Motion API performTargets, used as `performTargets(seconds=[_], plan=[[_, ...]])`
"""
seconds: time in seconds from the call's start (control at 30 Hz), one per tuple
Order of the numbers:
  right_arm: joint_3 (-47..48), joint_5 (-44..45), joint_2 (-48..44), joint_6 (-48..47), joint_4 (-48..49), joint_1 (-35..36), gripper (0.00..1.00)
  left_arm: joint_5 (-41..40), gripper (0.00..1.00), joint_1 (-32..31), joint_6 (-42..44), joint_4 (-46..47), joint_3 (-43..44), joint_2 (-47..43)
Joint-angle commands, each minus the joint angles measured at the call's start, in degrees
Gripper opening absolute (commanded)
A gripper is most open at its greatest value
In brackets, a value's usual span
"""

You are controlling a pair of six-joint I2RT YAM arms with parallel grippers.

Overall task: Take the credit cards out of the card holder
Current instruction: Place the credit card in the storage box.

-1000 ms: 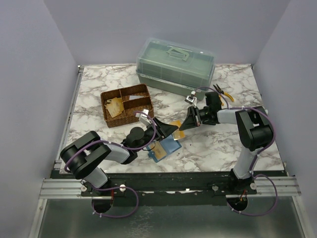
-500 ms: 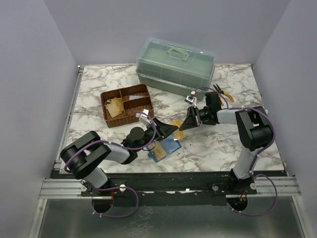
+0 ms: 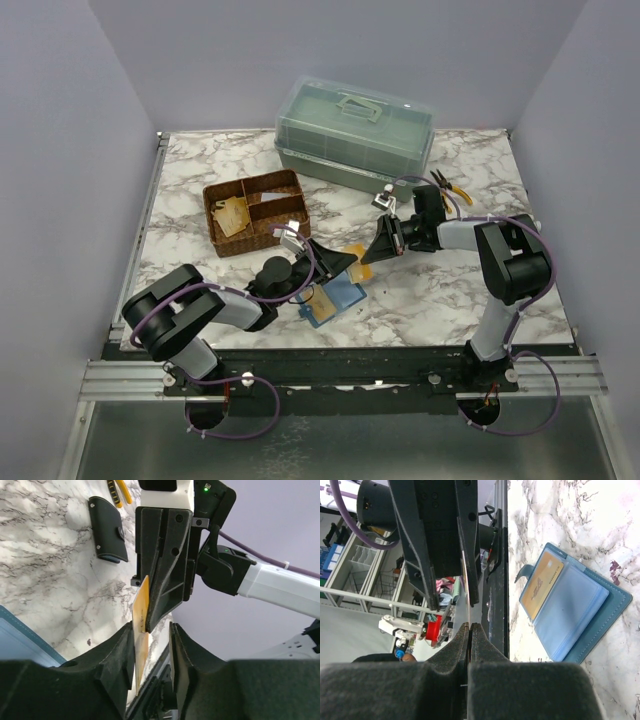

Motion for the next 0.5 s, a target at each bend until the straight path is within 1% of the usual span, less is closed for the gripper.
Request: performTargets(seconds=[0.0, 0.1, 0.13, 0.2, 0.3, 0.33, 0.4, 0.47], plan=[[0.1, -5.2, -0.1, -0.4, 0.8, 0.4, 0.0, -0.8, 0.27, -0.3, -0.1, 1.8, 0.7, 1.0], [0.2, -5.3, 0.0, -0.5, 0.8, 0.4, 0.0, -0.7, 0.03, -0.3, -0.1, 2.3, 0.5, 1.4], [0.2, -5.3, 0.1, -0.5, 0.8, 0.4, 0.02, -0.7, 0.0, -0.2, -0.1, 2.5, 0.2, 1.2], [0.4, -5.3, 0.1, -0.5, 0.7, 0.4, 0.13, -0.9, 0.0, -0.3, 0.2, 2.8, -0.5, 0.6], [0.5, -5.0, -0.2, -1.1, 0.0, 0.4, 0.39, -1.6, 0.0, -0.2, 0.9, 2.8, -1.9, -1.1], [0.6, -4.9, -0.4, -1.8, -0.8, 0.4, 0.46, -1.9, 0.0, -0.2, 1.1, 2.7, -2.6, -1.9], [1.4, -4.2, -0.8, -4.5, -4.0, 0.4, 0.57, -2.6, 0.0, 0.3, 1.2, 2.1, -4.1, -3.8], [2.5, -3.6, -1.1, -7.7, -8.4, 0.4, 0.63, -3.2, 0.0, 1.0, 0.9, -0.6, -5.5, -6.8]])
